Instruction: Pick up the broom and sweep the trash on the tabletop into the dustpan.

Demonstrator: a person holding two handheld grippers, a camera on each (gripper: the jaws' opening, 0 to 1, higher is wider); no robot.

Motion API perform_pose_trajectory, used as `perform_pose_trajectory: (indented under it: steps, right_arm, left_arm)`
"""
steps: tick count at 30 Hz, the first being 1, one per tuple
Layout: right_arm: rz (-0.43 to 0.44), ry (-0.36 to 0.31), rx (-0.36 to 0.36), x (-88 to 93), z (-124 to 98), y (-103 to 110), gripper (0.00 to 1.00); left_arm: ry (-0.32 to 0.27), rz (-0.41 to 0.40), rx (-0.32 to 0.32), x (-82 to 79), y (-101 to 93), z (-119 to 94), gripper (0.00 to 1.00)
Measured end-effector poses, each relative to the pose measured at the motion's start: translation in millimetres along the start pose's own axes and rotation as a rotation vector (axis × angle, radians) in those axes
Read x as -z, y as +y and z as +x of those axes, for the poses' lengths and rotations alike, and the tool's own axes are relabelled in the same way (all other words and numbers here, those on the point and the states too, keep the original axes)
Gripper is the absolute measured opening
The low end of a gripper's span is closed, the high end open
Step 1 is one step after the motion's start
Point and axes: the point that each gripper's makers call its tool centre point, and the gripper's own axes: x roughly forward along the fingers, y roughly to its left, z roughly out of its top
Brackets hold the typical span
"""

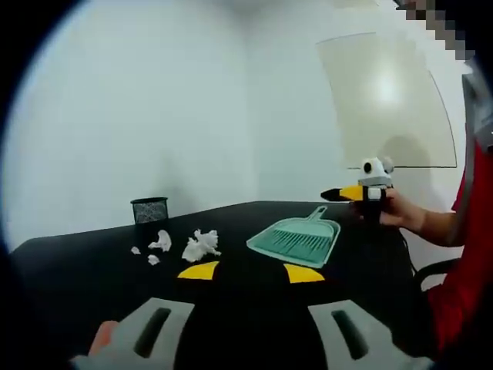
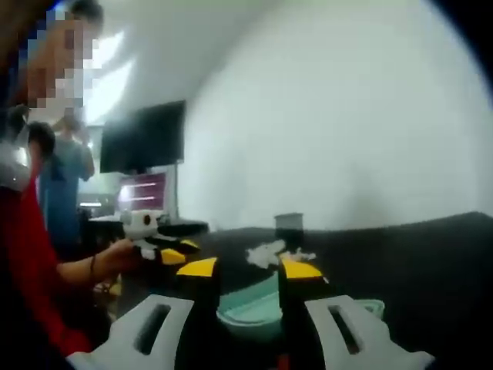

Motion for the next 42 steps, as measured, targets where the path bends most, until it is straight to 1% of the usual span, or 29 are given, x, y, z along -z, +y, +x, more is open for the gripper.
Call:
perform_pose_trajectory:
  steps: [16, 23, 25, 26, 28, 30, 32, 34, 36, 37, 38, 39, 40, 42]
  right_arm:
    - [-0.003, 0.009, 0.002, 2.0, -0.1, 0.9, 0.31]
    - [-0.009, 0.022, 0.002, 4.1, 0.1, 1.4, 0.31]
    - [-0.025, 0.034, 0.006, 4.7, 1.7, 1.8, 0.31]
    - [-0.038, 0.045, 0.002, 6.0, 2.9, 2.9, 0.31]
    - [-0.091, 0.089, -0.005, 11.6, 6.2, 5.4, 0.31]
    - [-0.184, 0.159, 0.007, 20.3, 9.9, 4.2, 0.28]
    - [-0.236, 0.193, 0.008, 23.4, 14.5, 6.3, 0.26]
    - [-0.227, 0.207, -0.014, 21.8, 19.4, 11.9, 0.26]
    - [-0.217, 0.232, -0.029, 20.3, 24.2, 13.0, 0.26]
    - [-0.220, 0.276, -0.023, 24.2, 25.2, 10.3, 0.26]
    - [-0.243, 0.328, -0.013, 27.4, 27.4, 5.1, 0.26]
    - [-0.267, 0.336, -0.031, 25.7, 31.1, 6.5, 0.26]
    - [-0.273, 0.358, -0.047, 26.3, 34.2, 7.6, 0.26]
    - [-0.270, 0.447, -0.058, 33.4, 39.9, 4.6, 0.26]
  left_arm:
    - [0.002, 0.004, 0.008, 0.4, -2.2, -0.4, 0.29]
    - [-0.006, 0.002, 0.008, -0.8, -2.5, -1.1, 0.29]
    - [-0.005, 0.000, 0.008, -0.7, -2.7, -1.0, 0.29]
    - [-0.005, -0.001, 0.008, -0.7, -2.9, -0.9, 0.29]
    - [-0.004, 0.000, 0.009, -0.6, -3.3, -0.7, 0.29]
    - [-0.003, 0.002, 0.010, -0.3, -3.0, -0.4, 0.29]
    - [-0.005, 0.004, 0.011, -0.6, -3.0, -0.1, 0.29]
    - [-0.008, 0.004, 0.010, -1.3, -2.8, 0.0, 0.29]
    - [-0.010, 0.005, 0.009, -1.8, -2.9, 0.0, 0.29]
    - [-0.008, 0.008, 0.007, -1.4, -2.6, 0.3, 0.29]
    - [-0.005, 0.012, 0.007, -1.0, -2.7, 0.6, 0.29]
    - [-0.004, 0.015, 0.008, -1.0, -3.1, 1.0, 0.29]
    - [-0.005, 0.017, 0.009, -1.2, -3.3, 1.1, 0.29]
    - [-0.008, 0.017, 0.008, -1.8, -3.0, 1.0, 0.29]
